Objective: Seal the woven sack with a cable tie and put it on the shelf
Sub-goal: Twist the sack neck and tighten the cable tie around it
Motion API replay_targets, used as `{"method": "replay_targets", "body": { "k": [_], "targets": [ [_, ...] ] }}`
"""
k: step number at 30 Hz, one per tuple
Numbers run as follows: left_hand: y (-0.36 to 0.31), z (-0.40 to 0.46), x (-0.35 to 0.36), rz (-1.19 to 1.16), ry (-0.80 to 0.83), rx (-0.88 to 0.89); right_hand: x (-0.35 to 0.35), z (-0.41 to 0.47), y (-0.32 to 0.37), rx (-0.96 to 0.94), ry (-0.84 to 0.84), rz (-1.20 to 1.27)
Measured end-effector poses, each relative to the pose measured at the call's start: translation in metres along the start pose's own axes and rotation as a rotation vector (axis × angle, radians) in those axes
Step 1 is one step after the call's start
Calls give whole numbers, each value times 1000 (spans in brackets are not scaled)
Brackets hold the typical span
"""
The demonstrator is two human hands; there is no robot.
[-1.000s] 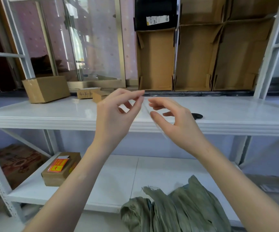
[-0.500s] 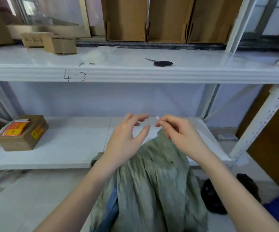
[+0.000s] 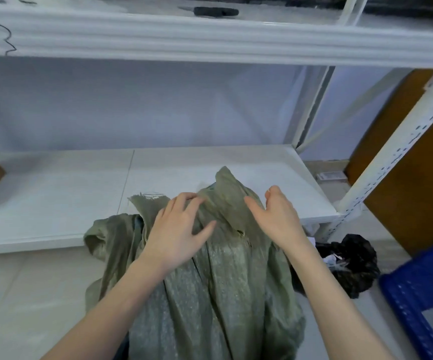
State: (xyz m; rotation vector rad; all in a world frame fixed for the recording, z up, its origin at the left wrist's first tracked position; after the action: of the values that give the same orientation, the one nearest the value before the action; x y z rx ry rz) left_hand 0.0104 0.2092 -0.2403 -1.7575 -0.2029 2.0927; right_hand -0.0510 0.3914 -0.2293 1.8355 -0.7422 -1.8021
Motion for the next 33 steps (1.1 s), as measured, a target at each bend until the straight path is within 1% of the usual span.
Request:
{"method": "replay_targets", "body": {
  "k": [2, 3, 7, 11, 13, 14, 16, 18, 19, 21, 22, 23, 25, 26, 27, 29, 31, 33],
  "targets": [
    [1, 3, 1, -16, -11, -3, 7, 8, -5, 13, -6, -24],
    [2, 3, 2, -19, -7, -7, 11, 10, -9, 39, 18, -46],
    [4, 3, 8, -31, 7, -11, 22, 10, -18, 190, 204, -5],
    [4, 0, 12, -42, 35, -20, 24, 9, -16, 229, 268, 50],
    [3, -1, 12, -51, 54, -50, 24, 8, -10, 172, 278, 73],
    [2, -2, 11, -54, 57, -72, 24, 7, -6, 117, 255, 86],
    [0, -3, 8, -62, 61, -140, 24, 5, 2, -27, 141, 148],
    [0, -3, 3, -81, 67, -244, 21, 0, 13, -147, 53, 281],
    [-1, -4, 0, -75, 79, -280, 19, -2, 17, -185, 43, 366],
    [-3, -1, -3, -41, 162, -277, 12, -8, 26, -216, 78, 570],
    [-4, 1, -4, -104, 185, -279, 10, -11, 30, -218, 110, 664],
    [-4, 2, -6, -275, 179, -303, 7, -15, 34, -224, 134, 728],
    [-10, 5, -12, -769, 69, -337, 5, -22, 40, -240, 162, 764],
    [-14, 8, -16, -941, -17, -312, 5, -26, 44, -243, 188, 770],
    [-18, 10, -21, -1037, -111, -277, 5, -29, 47, -236, 208, 778],
    [-25, 14, -31, -1120, -295, -197, 6, -31, 50, -218, 224, 777],
    [-28, 18, -43, -1102, -462, -151, 9, -30, 53, -201, 177, 699],
    [-25, 20, -47, -1039, -569, -152, 14, -27, 53, -192, 125, 601]
  ]
}}
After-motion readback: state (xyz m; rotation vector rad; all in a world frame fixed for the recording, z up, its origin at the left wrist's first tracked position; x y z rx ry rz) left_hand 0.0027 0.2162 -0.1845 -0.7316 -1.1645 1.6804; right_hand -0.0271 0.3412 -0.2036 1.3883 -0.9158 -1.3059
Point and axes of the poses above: each hand's wrist, its own z-axis towards the middle knuckle, its own x-axis out of the palm, y = z × x, the point moved 2 cm from there along z, towards the middle knuckle, and after that the axes turned 9 degrees about x, right-handed, at the moved point
